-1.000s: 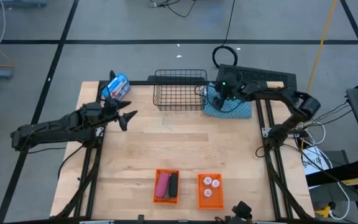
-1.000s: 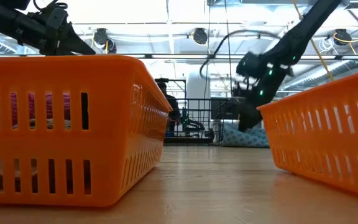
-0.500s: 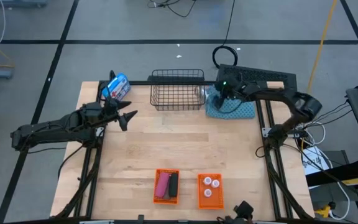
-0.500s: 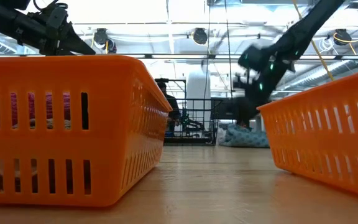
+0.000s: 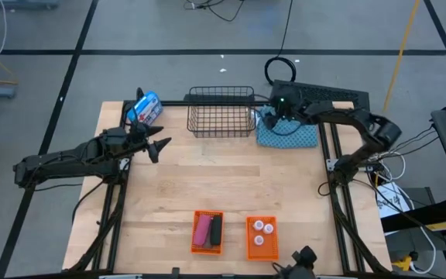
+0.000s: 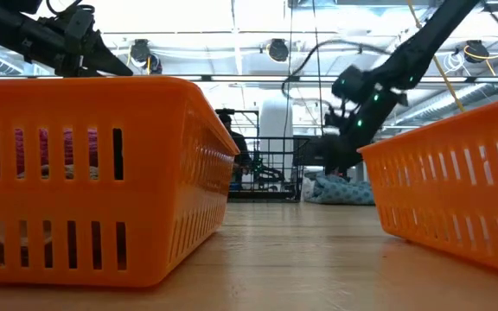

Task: Pick & Place Medicine items
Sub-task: Put the blue patient gown into the black wire basket

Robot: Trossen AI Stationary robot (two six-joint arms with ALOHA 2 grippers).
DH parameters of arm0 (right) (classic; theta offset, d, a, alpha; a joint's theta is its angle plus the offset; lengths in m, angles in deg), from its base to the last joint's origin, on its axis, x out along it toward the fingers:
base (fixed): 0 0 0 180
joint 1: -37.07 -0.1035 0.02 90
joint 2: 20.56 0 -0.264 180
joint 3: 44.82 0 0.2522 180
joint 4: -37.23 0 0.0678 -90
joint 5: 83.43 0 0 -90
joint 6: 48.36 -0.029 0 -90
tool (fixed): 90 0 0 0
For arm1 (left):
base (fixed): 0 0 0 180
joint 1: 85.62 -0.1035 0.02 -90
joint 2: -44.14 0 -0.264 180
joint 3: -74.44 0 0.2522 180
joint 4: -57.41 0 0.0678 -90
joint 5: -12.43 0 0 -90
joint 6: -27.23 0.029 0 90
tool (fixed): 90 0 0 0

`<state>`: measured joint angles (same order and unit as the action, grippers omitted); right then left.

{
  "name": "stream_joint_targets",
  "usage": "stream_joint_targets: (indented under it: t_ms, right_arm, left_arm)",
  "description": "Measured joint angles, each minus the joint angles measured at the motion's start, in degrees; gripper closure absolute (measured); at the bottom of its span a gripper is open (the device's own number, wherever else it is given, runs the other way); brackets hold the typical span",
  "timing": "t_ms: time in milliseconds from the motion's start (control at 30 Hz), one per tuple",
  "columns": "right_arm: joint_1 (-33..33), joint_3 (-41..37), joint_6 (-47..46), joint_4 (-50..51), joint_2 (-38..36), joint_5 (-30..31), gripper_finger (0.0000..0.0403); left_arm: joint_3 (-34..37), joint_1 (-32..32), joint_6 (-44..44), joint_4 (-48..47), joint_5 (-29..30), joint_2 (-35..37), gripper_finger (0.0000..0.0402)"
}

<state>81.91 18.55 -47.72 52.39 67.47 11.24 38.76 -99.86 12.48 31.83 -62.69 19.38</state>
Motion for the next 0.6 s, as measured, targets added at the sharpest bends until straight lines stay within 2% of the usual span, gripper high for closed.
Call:
stream_joint_targets:
  t_ms: [300,467,600]
  right_arm:
    - [0.6,0.0,3.8,-11.1,11.7,-0.2,0.0122]
    - [0.5,0.0,5.2,-17.7,13.1,-0.5,0.0122]
    - [0.6,0.0,8.3,-20.3,13.1,-4.8,0.0122]
  left_arm:
    - [0.0,0.0,-0.5,0.0,0.0,0.0,0.0101]
    - [0.0,0.0,-0.9,0.0,0.0,0.0,0.0101]
    - [0.0,0.0,-0.7,0.0,0.0,0.0,0.0101]
